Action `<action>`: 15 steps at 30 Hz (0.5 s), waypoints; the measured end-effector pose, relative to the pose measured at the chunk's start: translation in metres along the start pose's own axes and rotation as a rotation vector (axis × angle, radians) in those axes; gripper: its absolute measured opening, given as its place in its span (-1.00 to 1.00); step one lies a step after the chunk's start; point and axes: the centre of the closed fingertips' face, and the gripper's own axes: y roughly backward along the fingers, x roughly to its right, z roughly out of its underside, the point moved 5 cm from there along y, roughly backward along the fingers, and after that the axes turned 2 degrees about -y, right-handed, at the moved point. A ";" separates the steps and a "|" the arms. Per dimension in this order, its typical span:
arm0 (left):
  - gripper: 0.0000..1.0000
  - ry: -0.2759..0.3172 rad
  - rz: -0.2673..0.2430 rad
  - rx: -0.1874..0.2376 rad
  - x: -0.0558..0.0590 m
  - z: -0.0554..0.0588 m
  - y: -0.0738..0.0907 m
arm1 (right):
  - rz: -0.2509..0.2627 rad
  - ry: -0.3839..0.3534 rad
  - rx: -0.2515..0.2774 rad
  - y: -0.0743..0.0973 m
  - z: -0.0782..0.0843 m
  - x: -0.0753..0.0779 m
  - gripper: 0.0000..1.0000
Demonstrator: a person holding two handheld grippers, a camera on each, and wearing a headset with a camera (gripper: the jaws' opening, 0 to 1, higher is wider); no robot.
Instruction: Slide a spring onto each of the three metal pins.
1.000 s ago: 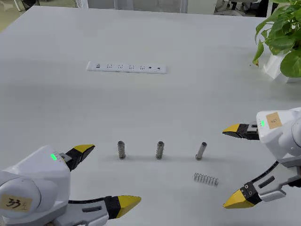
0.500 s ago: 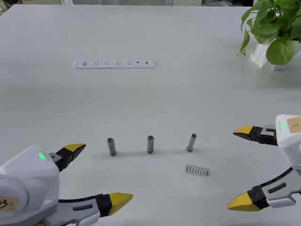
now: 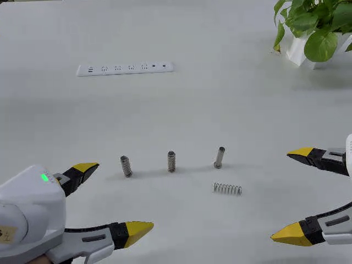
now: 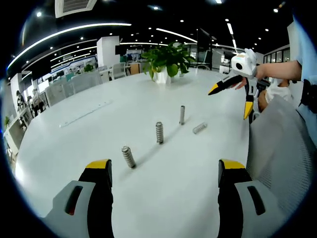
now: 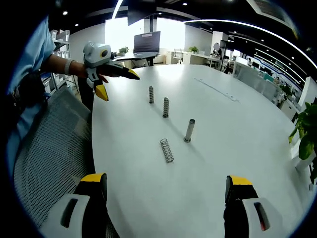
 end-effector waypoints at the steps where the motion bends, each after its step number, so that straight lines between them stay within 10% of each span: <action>1: 0.74 -0.007 0.012 -0.002 0.002 -0.001 -0.001 | 0.004 -0.005 0.001 0.001 0.002 0.000 0.99; 15: 0.69 -0.148 0.230 -0.020 0.038 -0.022 -0.040 | 0.029 -0.056 0.016 0.010 0.014 0.000 0.99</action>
